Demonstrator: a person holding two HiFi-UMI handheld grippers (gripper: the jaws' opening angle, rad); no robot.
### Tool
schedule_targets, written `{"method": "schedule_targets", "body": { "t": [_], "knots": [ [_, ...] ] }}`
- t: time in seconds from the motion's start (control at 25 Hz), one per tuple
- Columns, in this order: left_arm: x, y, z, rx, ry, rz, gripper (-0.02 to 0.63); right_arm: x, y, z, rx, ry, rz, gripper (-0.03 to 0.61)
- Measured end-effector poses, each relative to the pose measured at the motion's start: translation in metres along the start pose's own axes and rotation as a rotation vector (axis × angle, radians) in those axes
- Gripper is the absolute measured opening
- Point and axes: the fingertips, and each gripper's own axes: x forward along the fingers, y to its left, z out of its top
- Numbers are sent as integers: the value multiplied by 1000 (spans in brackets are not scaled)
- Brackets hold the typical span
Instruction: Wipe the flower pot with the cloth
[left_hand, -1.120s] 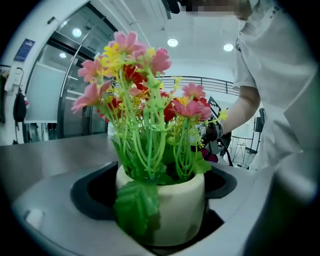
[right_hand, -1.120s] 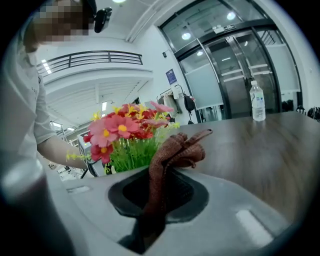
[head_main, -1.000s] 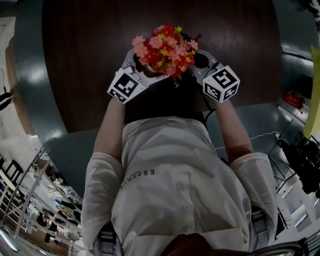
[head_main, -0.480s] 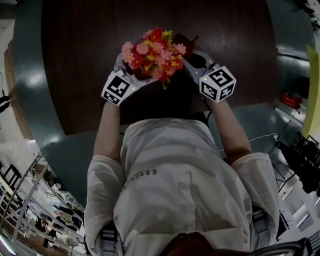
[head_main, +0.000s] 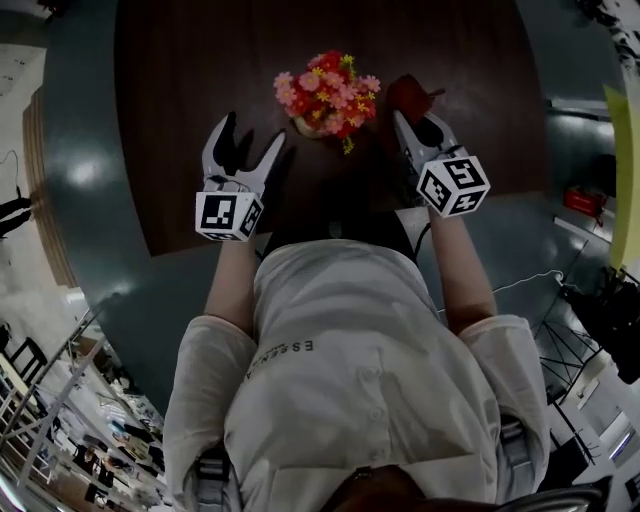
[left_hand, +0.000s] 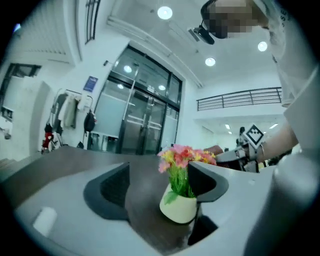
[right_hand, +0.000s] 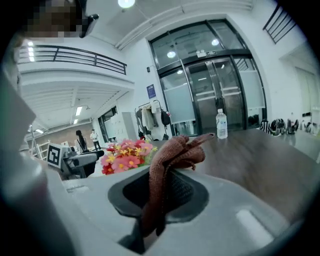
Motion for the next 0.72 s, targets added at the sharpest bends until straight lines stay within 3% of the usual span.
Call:
{"method": "schedule_targets", "body": {
  "t": [0.08, 0.24, 0.32, 0.72],
  "knots": [
    [-18, 1, 22, 25, -66, 82, 295, -16, 7, 3, -15, -33, -15, 51],
    [-53, -13, 52, 115, -117, 214, 190, -50, 32, 6, -70, -92, 2, 51],
    [-74, -32, 60, 116, -121, 238, 30, -74, 44, 4, -104, -112, 12, 51],
    [-168, -162, 61, 126, -143, 283, 11, -196, 88, -34, -183, -147, 96, 51]
  ]
}}
